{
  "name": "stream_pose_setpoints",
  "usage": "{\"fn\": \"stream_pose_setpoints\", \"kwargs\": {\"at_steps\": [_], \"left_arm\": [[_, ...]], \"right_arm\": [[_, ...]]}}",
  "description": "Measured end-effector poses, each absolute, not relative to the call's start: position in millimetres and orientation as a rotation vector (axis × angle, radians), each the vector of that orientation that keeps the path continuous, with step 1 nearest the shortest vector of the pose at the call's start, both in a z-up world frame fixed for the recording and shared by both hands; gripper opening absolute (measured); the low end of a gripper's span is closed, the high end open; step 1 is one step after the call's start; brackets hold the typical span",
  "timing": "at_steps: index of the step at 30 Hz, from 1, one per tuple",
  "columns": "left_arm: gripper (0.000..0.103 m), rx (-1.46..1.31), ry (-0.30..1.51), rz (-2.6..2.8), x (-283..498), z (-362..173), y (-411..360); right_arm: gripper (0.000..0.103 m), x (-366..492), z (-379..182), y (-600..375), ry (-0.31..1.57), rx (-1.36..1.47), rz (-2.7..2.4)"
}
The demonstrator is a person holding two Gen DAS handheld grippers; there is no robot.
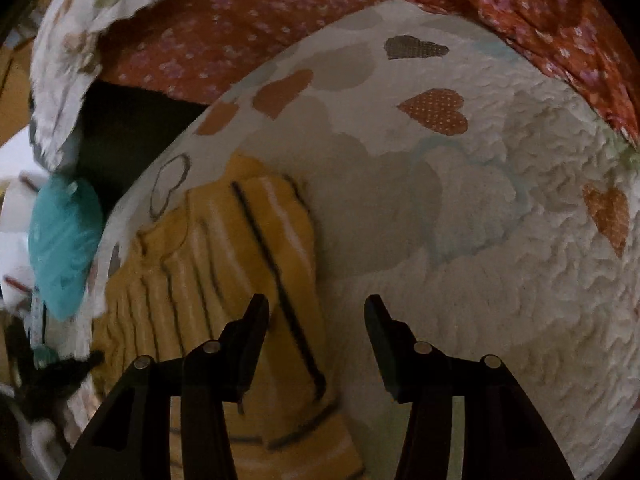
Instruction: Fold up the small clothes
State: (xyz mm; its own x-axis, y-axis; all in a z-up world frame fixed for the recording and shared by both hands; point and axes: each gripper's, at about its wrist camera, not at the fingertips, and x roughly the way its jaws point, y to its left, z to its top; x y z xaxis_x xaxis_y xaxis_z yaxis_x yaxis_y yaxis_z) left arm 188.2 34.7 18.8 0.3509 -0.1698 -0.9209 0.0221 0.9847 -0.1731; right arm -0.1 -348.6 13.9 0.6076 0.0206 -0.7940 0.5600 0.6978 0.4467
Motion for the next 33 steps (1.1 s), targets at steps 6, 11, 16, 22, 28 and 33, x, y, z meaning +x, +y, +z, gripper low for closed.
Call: {"fn": "stream_pose_setpoints", "kwargs": {"at_steps": [6,11,16,22,28,33], "left_arm": [[0.004,-0.119,1.214,-0.113,185.7,19.6,29.8],[0.005,-0.132,1.232,-0.12,187.9,16.4,27.2],[0.005,-0.106,1.256,-0.146,184.7,8.2,11.5],[0.005,-0.106,1.253,-0.134,184.0,10.0,12.2],[0.004,-0.081,1.202,-0.08,180.6,20.8,15.1],[0.004,-0.082,1.15,0.011,183.3,33.2,36.4]], "right_arm": [[0.049,27.4,-9.2,-378.6,0.857,0.986,-0.267],[0.007,31.9,28.0,-386.5,0.871,0.832,-0.341],[0.02,14.6,63.2,-369.2,0.819,0.552,-0.521],[0.077,-36.0,62.6,-323.7,0.832,0.432,-0.379],[0.077,-44.3,18.5,-269.7,0.962,0.261,-0.352],[0.077,-12.2,10.8,-273.0,0.929,0.071,-0.521]]}}
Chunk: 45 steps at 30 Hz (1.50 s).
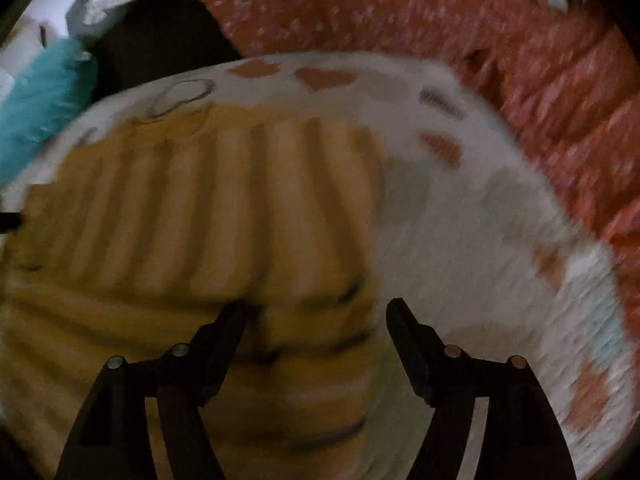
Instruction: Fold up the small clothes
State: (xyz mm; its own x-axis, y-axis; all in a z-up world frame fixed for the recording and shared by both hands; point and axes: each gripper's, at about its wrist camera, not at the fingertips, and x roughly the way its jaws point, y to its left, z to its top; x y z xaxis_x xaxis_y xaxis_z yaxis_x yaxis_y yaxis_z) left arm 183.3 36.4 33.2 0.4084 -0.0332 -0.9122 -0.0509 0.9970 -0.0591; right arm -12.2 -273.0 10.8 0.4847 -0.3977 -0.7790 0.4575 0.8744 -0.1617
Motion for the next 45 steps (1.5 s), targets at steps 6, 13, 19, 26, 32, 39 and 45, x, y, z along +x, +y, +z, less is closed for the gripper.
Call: {"fn": "stream_pose_setpoints", "kwargs": {"at_steps": [6,13,19,26,32,39,45], "left_arm": [[0.004,-0.096,1.203,0.023,192.4,22.7,43.2],[0.009,-0.105,1.22,0.024,191.8,20.1,41.9],[0.012,-0.235,1.255,-0.028,192.4,22.2,61.4],[0.012,-0.277,1.181,-0.052,182.2,47.8,90.0],[0.014,-0.326,1.147,-0.013,170.0,58.8,138.7],[0.019,-0.39,1.1,0.097,147.8,67.2,216.6],[0.026,-0.456,1.052,0.266,129.8,68.7,297.5]], "right_arm": [[0.084,-3.1,1.6,-316.8,0.955,0.123,-0.612],[0.084,-39.1,0.1,-344.5,0.922,0.503,-0.559],[0.084,-53.8,11.4,-346.3,0.914,0.574,-0.496],[0.085,-66.5,33.7,-320.0,0.938,0.393,-0.547],[0.085,-73.9,57.3,-297.6,0.933,0.289,-0.571],[0.085,-67.3,79.0,-254.3,0.921,0.216,-0.516],[0.078,-23.5,84.7,-183.2,0.937,0.198,-0.32]]}}
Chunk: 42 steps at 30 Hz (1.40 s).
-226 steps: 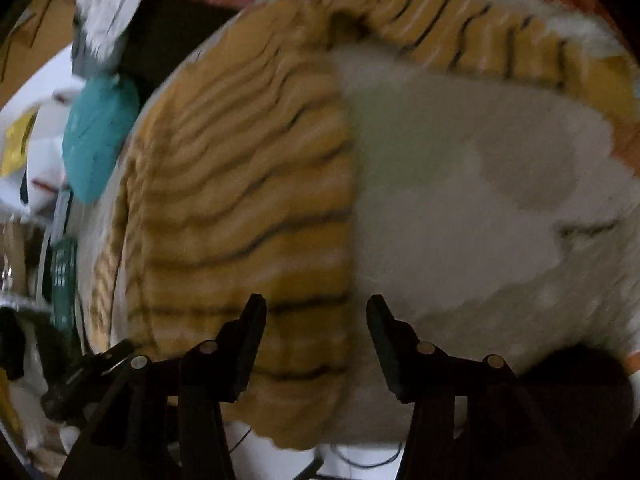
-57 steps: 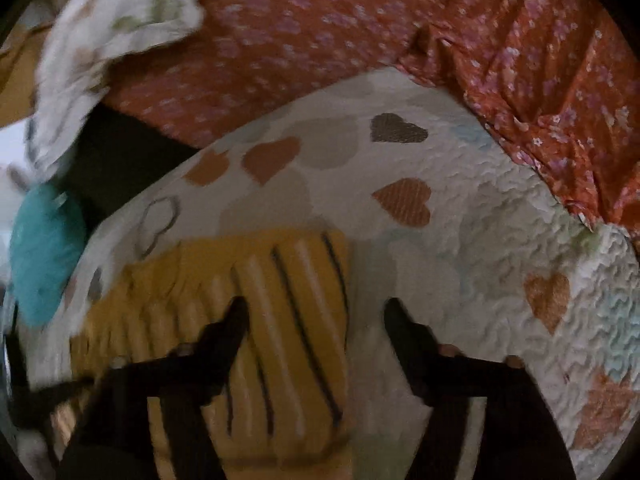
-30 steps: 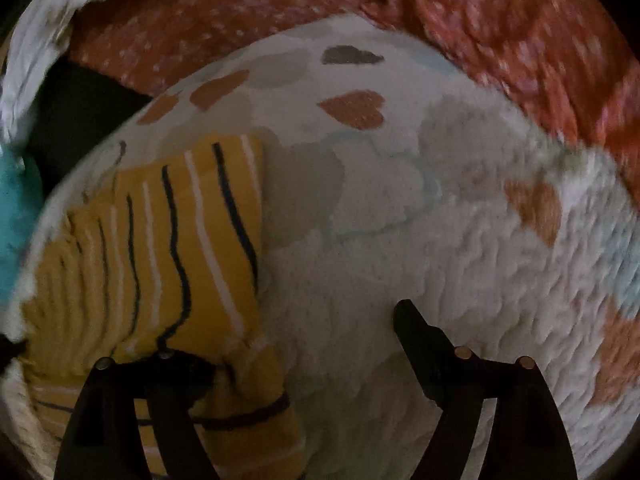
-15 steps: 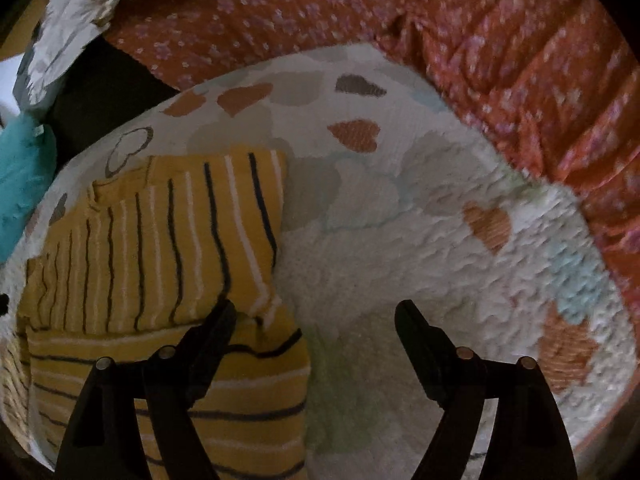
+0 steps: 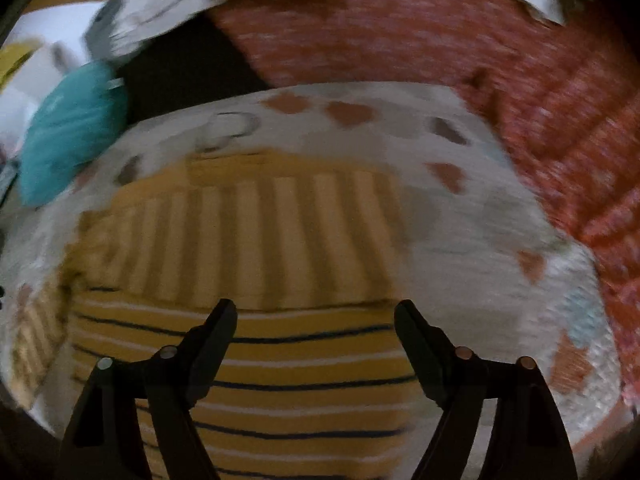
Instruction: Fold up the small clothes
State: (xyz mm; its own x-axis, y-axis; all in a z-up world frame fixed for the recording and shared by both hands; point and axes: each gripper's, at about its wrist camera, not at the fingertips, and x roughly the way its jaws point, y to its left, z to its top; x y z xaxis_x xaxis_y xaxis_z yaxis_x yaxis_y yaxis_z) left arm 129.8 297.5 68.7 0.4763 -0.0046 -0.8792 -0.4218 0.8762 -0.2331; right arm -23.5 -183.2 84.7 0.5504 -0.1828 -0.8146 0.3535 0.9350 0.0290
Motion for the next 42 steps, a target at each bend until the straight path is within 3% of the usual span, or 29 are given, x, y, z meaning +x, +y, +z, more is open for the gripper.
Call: {"fn": "stream_pose_setpoints", "kwargs": {"at_steps": [6,15,23,25,27,28,38,42], "left_arm": [[0.026,-0.609,1.033,0.434,108.7,58.9,395.6],[0.026,-0.729,0.981,0.607,76.2,59.4,485.4],[0.026,-0.788,0.936,0.733,53.6,60.0,532.2],[0.026,-0.821,0.938,0.732,52.5,55.7,536.1],[0.026,-0.841,0.948,0.704,56.0,52.5,533.3],[0.026,-0.849,0.949,0.686,58.5,51.5,530.7],[0.033,-0.729,1.059,0.292,122.7,62.9,383.6],[0.04,-0.63,1.112,0.122,146.5,67.9,303.4]], "right_arm": [[0.077,27.2,80.8,-56.7,0.988,0.175,0.036],[0.077,36.9,30.8,180.7,1.034,-0.162,0.572],[0.078,40.7,-13.9,277.8,1.053,-0.258,0.675],[0.072,36.5,-23.4,291.1,1.002,-0.383,0.631],[0.019,35.1,-18.0,288.7,0.965,-0.453,0.584],[0.011,39.3,-11.5,281.2,0.977,-0.416,0.582],[0.011,82.5,99.7,35.2,0.885,0.099,0.196],[0.011,74.0,103.7,-94.4,0.897,0.193,-0.064]]}}
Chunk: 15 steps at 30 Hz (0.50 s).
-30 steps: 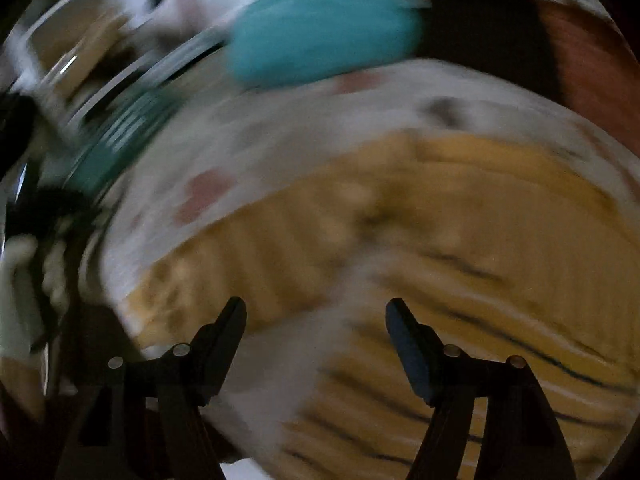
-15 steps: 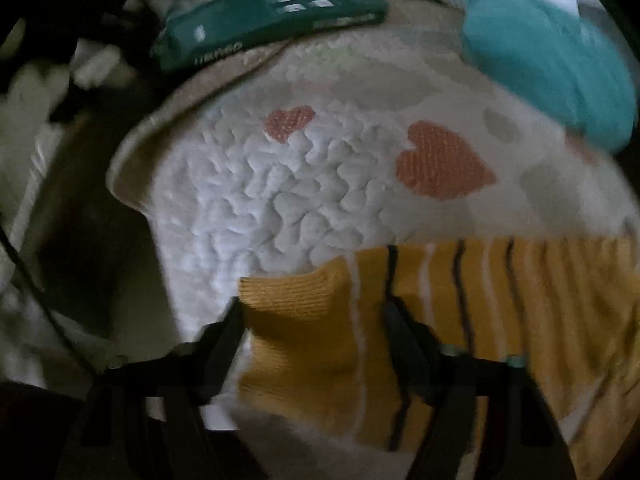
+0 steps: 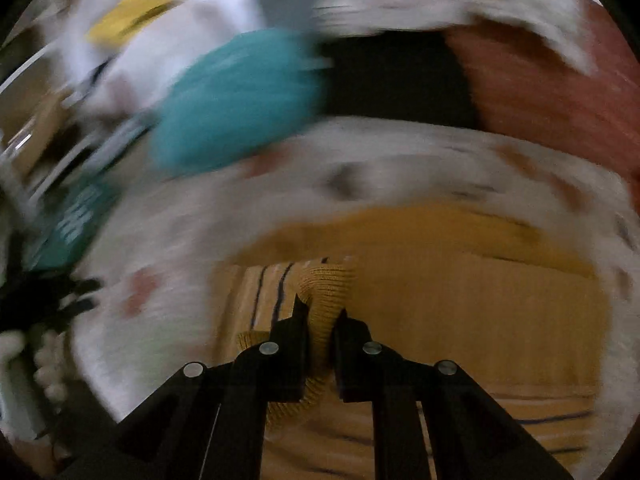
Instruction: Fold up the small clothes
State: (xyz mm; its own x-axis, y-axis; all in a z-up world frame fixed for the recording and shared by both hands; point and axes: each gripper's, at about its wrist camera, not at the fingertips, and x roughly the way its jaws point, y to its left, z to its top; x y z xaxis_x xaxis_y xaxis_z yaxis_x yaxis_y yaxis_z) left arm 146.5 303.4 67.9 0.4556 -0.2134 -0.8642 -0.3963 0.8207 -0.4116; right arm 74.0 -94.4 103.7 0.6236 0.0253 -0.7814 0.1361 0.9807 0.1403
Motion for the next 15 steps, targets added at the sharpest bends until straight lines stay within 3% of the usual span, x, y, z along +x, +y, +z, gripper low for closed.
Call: {"fn": "stream_pose_setpoints", "kwargs": {"at_steps": [6,10,13,15], "left_arm": [[0.04,-0.442,1.2,-0.057,163.1,59.8,185.9],[0.04,-0.386,1.273,-0.148,167.5,44.2,133.2],[0.04,-0.346,1.295,-0.176,169.2,37.5,101.8],[0.045,-0.33,1.304,-0.188,173.0,34.5,85.5]], "right_arm": [[0.011,55.9,65.5,-234.0,0.955,0.289,-0.375],[0.011,45.9,39.2,-276.1,0.989,0.338,-0.447],[0.023,37.2,30.5,-293.0,0.989,0.391,-0.451],[0.041,27.1,32.6,-304.0,0.976,0.419,-0.464]]}}
